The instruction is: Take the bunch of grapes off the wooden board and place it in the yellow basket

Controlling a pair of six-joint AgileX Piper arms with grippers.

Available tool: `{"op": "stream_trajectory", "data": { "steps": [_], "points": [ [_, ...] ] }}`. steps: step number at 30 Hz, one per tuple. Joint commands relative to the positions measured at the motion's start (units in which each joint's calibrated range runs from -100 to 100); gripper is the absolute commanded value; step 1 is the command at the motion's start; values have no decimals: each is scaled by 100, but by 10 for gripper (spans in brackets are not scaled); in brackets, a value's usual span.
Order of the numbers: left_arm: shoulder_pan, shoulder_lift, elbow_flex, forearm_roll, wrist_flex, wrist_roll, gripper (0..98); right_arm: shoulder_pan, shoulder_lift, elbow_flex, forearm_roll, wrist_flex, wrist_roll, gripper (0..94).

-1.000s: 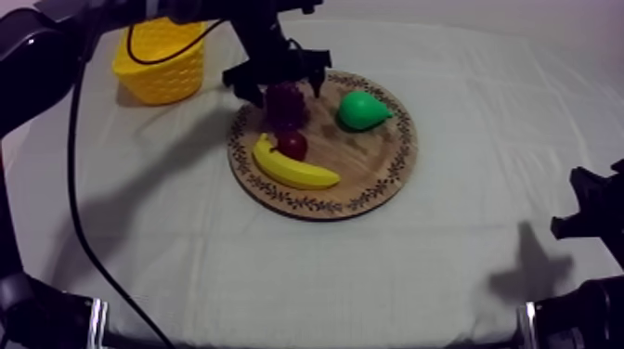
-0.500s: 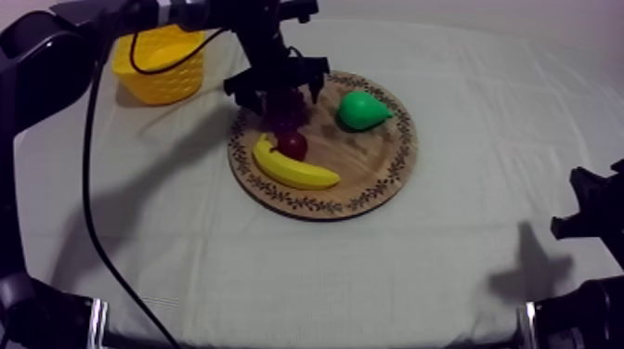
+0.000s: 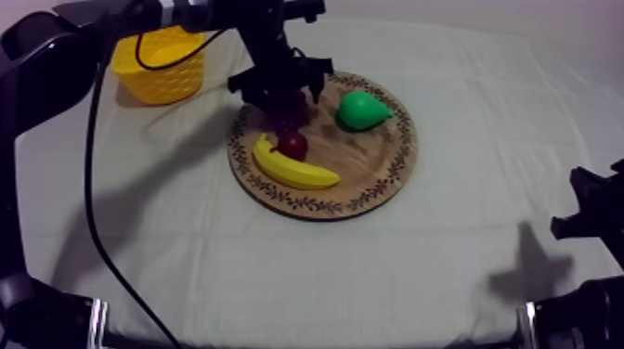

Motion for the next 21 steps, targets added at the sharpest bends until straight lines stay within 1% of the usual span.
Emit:
{"op": "stream_trajectory", "data": {
  "steps": [1, 5, 12, 15, 21],
  "points": [
    [-8, 7, 10, 8, -11, -2, 676, 1, -2, -1, 1, 0, 2, 5],
    [-31, 27, 47, 27, -35, -7, 532, 1, -2, -1, 1, 0, 2, 5],
    [-47, 54, 86, 59, -42, 1, 379, 1, -2, -1, 1, 0, 2, 5],
    [-50, 60, 94, 71, -45, 2, 345, 1, -2, -1, 1, 0, 2, 5],
    [-45, 21, 117, 80, -72, -11, 329, 1, -2, -1, 1, 0, 2, 5]
  ]
}}
